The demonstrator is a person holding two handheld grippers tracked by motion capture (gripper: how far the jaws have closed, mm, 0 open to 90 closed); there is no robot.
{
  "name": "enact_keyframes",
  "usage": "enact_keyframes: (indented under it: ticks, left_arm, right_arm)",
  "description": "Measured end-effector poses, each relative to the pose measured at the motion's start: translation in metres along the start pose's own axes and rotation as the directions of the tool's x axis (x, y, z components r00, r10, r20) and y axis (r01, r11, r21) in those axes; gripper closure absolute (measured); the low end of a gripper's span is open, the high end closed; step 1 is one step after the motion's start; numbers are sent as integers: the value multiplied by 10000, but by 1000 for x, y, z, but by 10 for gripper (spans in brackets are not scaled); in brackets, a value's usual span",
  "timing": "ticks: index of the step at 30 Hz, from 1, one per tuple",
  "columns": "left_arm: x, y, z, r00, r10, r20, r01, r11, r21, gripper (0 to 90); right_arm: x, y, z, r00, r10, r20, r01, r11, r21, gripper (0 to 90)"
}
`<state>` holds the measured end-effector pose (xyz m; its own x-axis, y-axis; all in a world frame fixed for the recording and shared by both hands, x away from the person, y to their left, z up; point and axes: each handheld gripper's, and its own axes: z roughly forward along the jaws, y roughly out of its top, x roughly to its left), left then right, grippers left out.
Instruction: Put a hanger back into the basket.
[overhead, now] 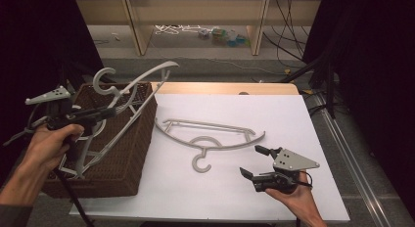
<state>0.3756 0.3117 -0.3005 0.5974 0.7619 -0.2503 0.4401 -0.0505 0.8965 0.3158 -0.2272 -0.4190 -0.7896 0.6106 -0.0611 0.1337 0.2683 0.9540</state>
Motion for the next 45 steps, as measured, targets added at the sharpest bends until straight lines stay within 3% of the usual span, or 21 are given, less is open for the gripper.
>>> enact_keyframes:
  ticks: [2,4,9,20,31,38,45]
  left_arm:
    - [8,-1,-3,9995,238,-215,-238,9997,4,794]
    - [16,-3,-6,9991,141,-389,-142,9999,-12,795]
    - [33,-7,-12,9960,330,-830,-324,9994,91,794]
    - [62,-20,-20,9884,757,-1316,-716,9968,359,794]
    - [76,-37,-27,9838,1248,-1287,-1167,9908,684,794]
    - [87,-50,-27,9840,1115,-1388,-958,9887,1150,793]
    - [89,-58,-31,9862,1088,-1250,-944,9888,1156,794]
  right_arm:
    - [-1,0,0,10000,18,-65,-17,9999,99,163]
    - [0,-1,1,9999,14,-121,-14,10000,-11,164]
    - [0,-1,1,10000,4,-49,-4,10000,93,164]
    - [0,-1,2,9998,-16,-194,21,9997,264,164]
    - [1,-1,3,9997,-93,-217,98,9996,256,164]
    - [1,-1,2,9996,-115,-245,122,9996,273,164]
    - [1,-2,3,9998,-89,-184,94,9997,242,163]
